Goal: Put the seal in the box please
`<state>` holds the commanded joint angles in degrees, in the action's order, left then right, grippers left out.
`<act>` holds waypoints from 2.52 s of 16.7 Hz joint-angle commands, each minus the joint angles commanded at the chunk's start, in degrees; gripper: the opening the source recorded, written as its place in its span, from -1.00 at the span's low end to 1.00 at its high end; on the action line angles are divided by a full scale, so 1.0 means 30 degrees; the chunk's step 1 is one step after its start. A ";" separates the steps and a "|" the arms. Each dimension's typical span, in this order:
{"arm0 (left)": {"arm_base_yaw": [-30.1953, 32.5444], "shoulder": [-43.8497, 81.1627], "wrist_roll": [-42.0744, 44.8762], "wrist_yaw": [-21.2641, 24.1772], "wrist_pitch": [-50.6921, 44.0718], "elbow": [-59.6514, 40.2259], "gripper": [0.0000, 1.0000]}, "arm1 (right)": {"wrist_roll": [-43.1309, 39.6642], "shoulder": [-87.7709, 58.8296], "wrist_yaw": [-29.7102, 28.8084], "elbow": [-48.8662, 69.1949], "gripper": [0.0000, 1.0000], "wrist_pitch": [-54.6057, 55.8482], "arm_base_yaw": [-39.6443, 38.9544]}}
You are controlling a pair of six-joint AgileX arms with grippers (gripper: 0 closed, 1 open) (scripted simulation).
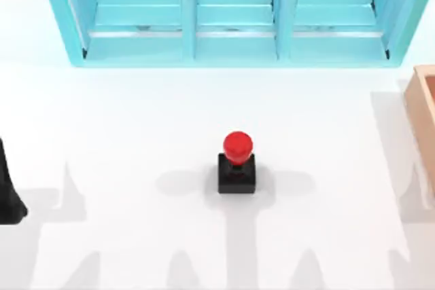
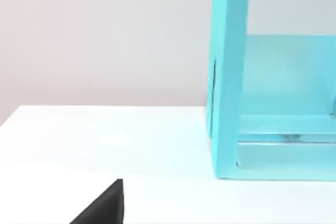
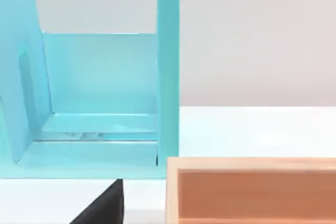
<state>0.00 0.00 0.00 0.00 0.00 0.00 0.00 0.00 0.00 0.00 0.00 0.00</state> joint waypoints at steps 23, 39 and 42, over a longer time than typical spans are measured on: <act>0.0000 0.0000 0.0000 0.0000 0.0000 0.0000 1.00 | 0.9540 -3.1706 0.1392 2.6071 1.00 -2.3014 -1.0789; 0.0000 0.0000 0.0000 0.0000 0.0000 0.0000 1.00 | 1.4302 -4.4711 -0.0082 4.4661 1.00 -2.9929 -1.3899; 0.0000 0.0000 0.0000 0.0000 0.0000 0.0000 1.00 | 1.4283 -4.4643 -0.0053 4.4619 1.00 -2.9904 -1.3795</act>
<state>0.00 0.00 0.00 0.00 0.00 0.00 42.85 -133.93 -0.16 133.86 -89.71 -41.38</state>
